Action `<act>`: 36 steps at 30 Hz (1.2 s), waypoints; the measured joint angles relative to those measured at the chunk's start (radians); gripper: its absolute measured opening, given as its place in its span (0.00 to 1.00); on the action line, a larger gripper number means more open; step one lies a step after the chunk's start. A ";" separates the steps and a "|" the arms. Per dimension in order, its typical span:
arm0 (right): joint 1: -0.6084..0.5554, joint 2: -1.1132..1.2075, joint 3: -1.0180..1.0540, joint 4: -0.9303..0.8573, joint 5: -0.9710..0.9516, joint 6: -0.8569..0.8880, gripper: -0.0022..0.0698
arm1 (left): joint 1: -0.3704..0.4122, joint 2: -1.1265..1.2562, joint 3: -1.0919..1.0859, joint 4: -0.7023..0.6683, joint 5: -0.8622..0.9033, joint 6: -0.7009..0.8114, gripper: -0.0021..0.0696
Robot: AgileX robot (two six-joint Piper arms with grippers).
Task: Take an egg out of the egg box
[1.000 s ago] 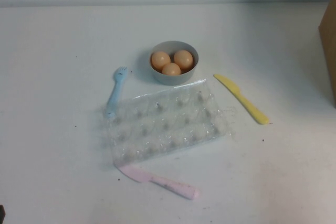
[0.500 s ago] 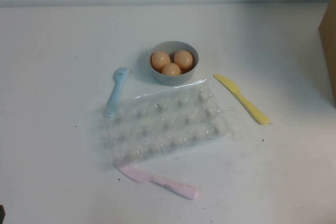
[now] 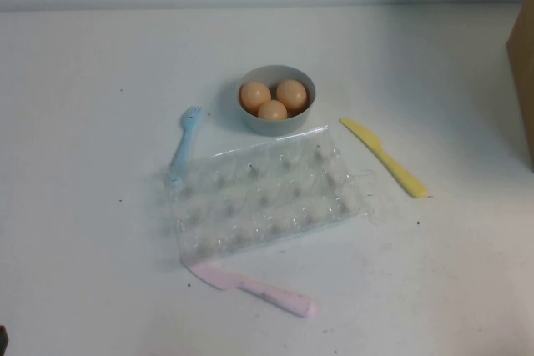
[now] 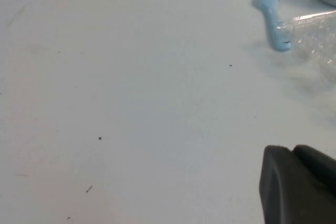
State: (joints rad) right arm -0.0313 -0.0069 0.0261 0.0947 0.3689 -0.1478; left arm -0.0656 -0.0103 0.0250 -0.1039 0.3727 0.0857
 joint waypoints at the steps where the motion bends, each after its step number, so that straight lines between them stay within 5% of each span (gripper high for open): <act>1: 0.002 0.000 0.000 0.000 0.000 -0.015 0.01 | 0.000 0.000 0.000 0.000 0.000 0.000 0.02; 36: 0.006 0.000 0.000 0.011 0.000 -0.080 0.01 | 0.000 0.000 0.000 0.000 0.000 0.000 0.02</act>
State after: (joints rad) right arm -0.0256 -0.0069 0.0261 0.1058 0.3689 -0.2279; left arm -0.0656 -0.0103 0.0250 -0.1039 0.3727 0.0857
